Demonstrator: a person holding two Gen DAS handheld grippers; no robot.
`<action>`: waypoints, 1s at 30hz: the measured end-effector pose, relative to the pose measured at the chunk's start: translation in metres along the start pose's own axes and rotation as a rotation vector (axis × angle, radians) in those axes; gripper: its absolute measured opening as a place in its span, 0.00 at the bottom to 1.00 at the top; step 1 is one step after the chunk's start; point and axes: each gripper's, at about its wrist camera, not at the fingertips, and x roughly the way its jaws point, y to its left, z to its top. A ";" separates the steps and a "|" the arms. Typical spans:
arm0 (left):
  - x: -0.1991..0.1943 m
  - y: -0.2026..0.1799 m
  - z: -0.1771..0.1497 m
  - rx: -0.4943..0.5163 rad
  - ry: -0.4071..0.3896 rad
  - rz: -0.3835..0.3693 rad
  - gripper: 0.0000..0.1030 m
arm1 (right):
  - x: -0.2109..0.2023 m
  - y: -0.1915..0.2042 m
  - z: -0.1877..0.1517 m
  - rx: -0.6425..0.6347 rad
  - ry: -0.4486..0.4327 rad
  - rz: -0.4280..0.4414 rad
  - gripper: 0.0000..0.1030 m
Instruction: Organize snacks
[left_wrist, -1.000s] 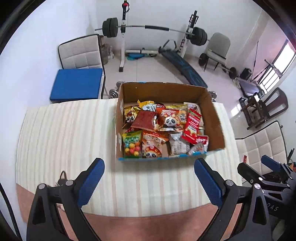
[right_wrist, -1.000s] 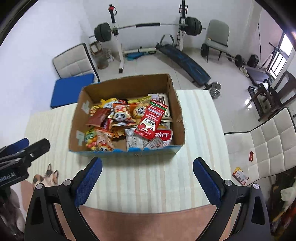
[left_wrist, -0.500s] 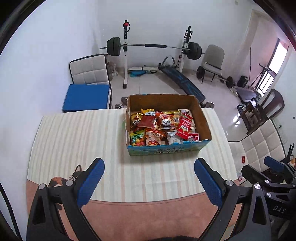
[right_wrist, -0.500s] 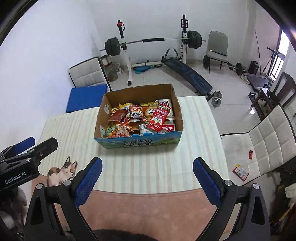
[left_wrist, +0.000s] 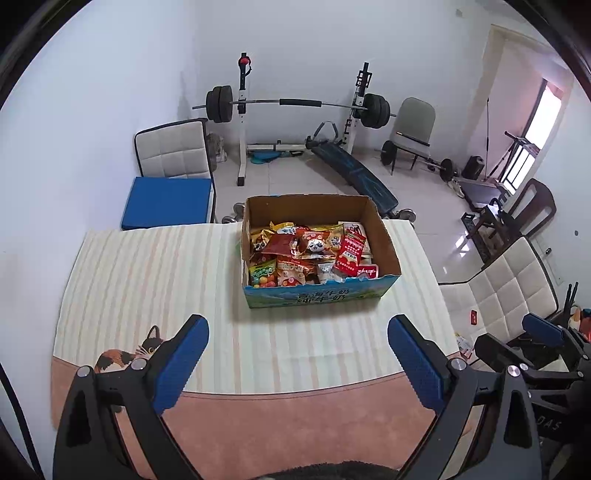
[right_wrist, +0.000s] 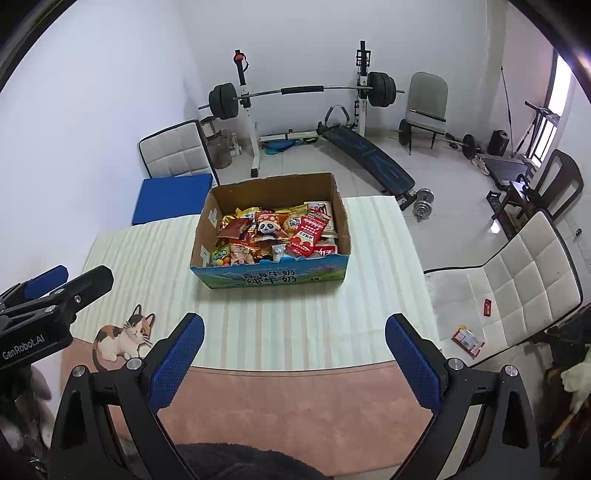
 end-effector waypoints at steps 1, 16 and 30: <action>0.000 -0.001 -0.001 -0.002 0.001 -0.001 0.97 | 0.001 -0.001 0.000 0.006 -0.005 -0.001 0.99; 0.038 0.008 0.013 -0.014 -0.019 0.056 0.99 | 0.040 -0.002 0.030 -0.014 -0.070 -0.065 1.00; 0.075 0.012 0.026 -0.024 -0.006 0.092 0.99 | 0.083 -0.004 0.065 -0.020 -0.090 -0.093 1.00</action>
